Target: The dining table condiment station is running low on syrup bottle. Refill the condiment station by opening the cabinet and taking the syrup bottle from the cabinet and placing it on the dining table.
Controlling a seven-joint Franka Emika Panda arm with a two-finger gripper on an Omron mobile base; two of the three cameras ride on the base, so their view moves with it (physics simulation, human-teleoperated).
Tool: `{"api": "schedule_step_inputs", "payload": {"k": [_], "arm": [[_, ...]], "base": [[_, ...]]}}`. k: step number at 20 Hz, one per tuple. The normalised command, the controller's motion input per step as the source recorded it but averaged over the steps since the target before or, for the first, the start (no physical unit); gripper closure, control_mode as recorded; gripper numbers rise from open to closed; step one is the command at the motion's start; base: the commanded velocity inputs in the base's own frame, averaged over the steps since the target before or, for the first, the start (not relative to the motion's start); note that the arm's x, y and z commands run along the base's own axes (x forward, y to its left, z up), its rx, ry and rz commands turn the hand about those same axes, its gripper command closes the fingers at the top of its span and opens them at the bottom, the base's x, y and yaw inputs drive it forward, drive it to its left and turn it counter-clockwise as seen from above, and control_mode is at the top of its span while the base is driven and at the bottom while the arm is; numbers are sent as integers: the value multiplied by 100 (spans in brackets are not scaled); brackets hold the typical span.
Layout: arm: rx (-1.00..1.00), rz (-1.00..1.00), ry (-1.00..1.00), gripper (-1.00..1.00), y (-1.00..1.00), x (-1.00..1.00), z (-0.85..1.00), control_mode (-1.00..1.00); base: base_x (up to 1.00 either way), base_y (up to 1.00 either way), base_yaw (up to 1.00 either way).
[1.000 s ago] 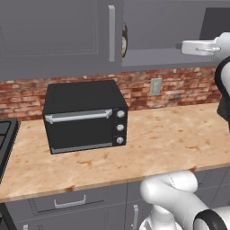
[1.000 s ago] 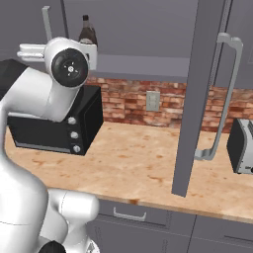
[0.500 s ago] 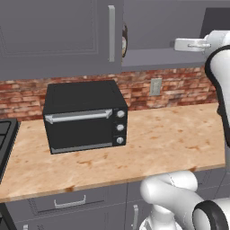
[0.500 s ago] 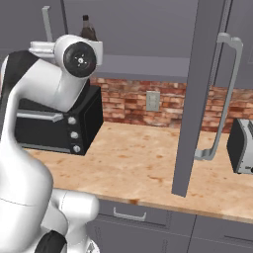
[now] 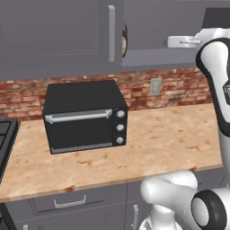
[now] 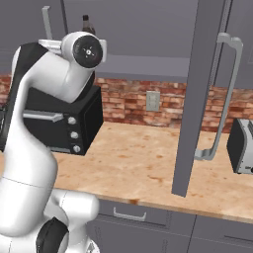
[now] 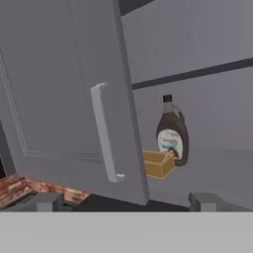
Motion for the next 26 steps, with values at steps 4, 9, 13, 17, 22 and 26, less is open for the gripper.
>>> {"api": "schedule_step_inputs", "payload": {"k": [4,9,13,17,22,26], "arm": [[-3,13,6,-100,0,18,-6,-100],[-2,16,0,-100,0,18,-13,-100],[-1,15,0,-100,0,22,-22,-100],[0,12,0,-100,0,20,-21,-100],[0,6,1,-100,16,10,-4,-100],[0,0,10,-100,21,16,4,-100]], "base": [[0,0,0],[0,0,0],[0,0,0],[0,0,0],[0,0,0],[0,0,0]]}}
